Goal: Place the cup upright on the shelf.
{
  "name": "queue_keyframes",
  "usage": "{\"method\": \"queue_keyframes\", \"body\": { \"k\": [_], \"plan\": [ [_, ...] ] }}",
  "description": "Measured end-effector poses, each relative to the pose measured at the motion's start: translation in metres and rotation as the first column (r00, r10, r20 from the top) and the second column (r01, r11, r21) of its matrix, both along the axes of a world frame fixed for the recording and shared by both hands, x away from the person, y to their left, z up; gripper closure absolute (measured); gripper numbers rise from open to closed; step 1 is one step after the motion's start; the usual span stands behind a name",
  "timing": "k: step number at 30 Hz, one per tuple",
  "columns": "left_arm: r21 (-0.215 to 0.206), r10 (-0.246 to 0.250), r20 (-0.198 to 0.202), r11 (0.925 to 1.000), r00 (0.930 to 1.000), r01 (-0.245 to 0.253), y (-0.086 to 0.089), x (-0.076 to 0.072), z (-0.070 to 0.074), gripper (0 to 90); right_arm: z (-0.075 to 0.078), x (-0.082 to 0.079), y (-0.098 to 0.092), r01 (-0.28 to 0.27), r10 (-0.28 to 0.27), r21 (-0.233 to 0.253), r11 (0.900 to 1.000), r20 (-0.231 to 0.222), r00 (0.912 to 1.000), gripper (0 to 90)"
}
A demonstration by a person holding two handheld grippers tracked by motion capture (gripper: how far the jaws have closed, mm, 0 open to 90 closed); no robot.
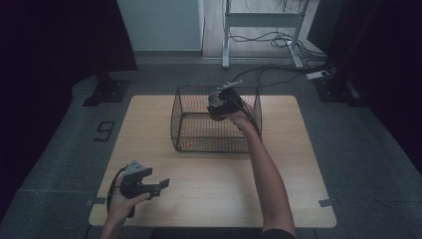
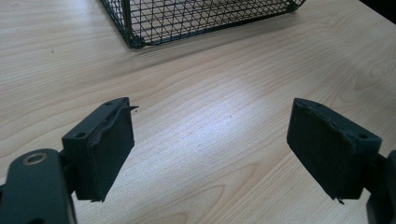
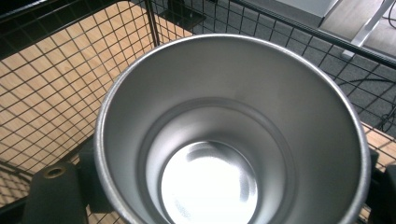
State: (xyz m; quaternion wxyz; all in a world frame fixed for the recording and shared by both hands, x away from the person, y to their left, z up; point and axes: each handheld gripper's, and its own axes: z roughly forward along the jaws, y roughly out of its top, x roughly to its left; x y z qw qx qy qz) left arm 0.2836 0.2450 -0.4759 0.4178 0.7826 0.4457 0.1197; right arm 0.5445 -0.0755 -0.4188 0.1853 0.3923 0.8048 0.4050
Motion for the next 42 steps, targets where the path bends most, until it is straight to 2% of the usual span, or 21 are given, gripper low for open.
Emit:
{"method": "queue_keyframes", "body": {
  "k": [5,8,11,16,42],
  "plan": [
    [-0.002,0.000,-0.001,1.0000,1.0000,0.000,0.000,0.000,-0.001,15.2,-0.011,0.008,0.000,-0.004,0.004,-0.007,1.000,-0.013,0.9999,18.1],
    [-0.002,-0.001,-0.002,1.0000,1.0000,0.001,0.000,0.000,-0.001,15.2,-0.018,0.012,0.001,-0.006,0.006,-0.031,0.999,-0.017,0.9998,18.1],
    [-0.003,0.000,-0.002,1.0000,1.0000,0.000,0.001,0.000,-0.001,15.2,-0.023,0.016,0.000,-0.010,0.010,-0.025,1.000,-0.029,0.9995,18.1],
    [-0.005,0.002,-0.002,1.0000,1.0000,-0.002,0.002,0.000,-0.001,15.2,-0.031,0.020,0.001,-0.008,0.006,-0.041,0.999,-0.044,0.9990,18.1],
    [-0.003,0.003,-0.002,1.0000,1.0000,-0.003,0.003,0.000,-0.001,15.2,-0.057,0.027,0.007,-0.002,-0.005,-0.076,0.997,-0.101,0.9948,18.1]
  ]
}}
